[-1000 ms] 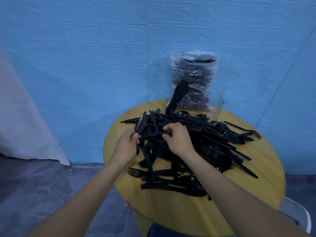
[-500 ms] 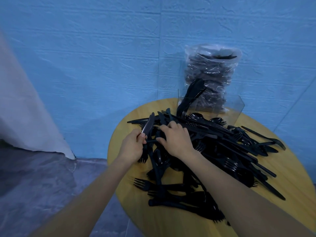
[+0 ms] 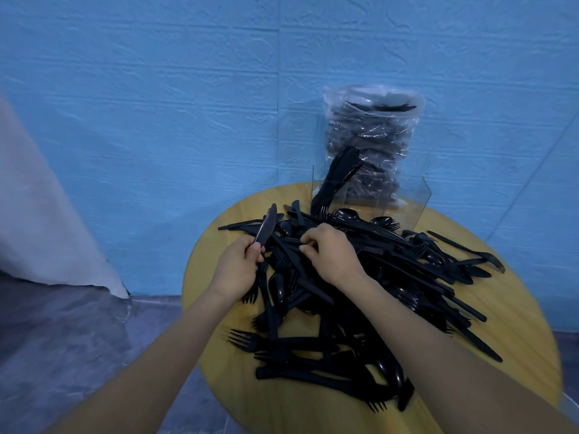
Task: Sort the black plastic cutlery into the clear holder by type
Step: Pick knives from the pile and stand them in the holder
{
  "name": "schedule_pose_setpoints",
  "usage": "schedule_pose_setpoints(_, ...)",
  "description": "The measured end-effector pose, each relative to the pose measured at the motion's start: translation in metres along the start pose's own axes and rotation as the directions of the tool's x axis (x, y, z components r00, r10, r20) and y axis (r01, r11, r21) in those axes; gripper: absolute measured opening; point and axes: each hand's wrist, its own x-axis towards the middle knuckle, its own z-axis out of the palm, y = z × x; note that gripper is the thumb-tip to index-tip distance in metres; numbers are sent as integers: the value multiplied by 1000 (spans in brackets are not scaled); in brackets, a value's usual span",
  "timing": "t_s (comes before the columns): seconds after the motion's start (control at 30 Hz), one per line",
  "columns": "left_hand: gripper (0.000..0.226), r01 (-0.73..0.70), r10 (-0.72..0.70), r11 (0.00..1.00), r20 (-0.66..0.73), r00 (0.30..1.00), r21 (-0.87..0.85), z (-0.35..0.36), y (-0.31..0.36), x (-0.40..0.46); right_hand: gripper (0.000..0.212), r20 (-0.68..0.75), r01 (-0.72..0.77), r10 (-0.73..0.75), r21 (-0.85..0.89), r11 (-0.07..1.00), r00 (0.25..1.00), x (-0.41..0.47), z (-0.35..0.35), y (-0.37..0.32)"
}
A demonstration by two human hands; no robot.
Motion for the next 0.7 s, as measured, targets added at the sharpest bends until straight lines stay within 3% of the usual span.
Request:
schedule_pose_setpoints(0.07,20,5,-5,1000,-4,1000,2,1,0,0,27,-15,27,-27,-16,1000,1000,0,2,-5)
schedule_pose_setpoints(0.23,19,7,-7,1000,-14,1000,20,1,-1,0,49,113,46,-22,-213,976,993,4,15,-20)
schedule_pose_setpoints(0.37,19,14,-14,1000,-17,1000,15,0,0,0,41,90,13,14,-289,957,996,9,15,-23)
schedule_pose_setpoints(0.7,19,16,-17,1000,-23,1000,-16,3,0,2,25,99,-117,152,-295,948,983,8,-3,-12)
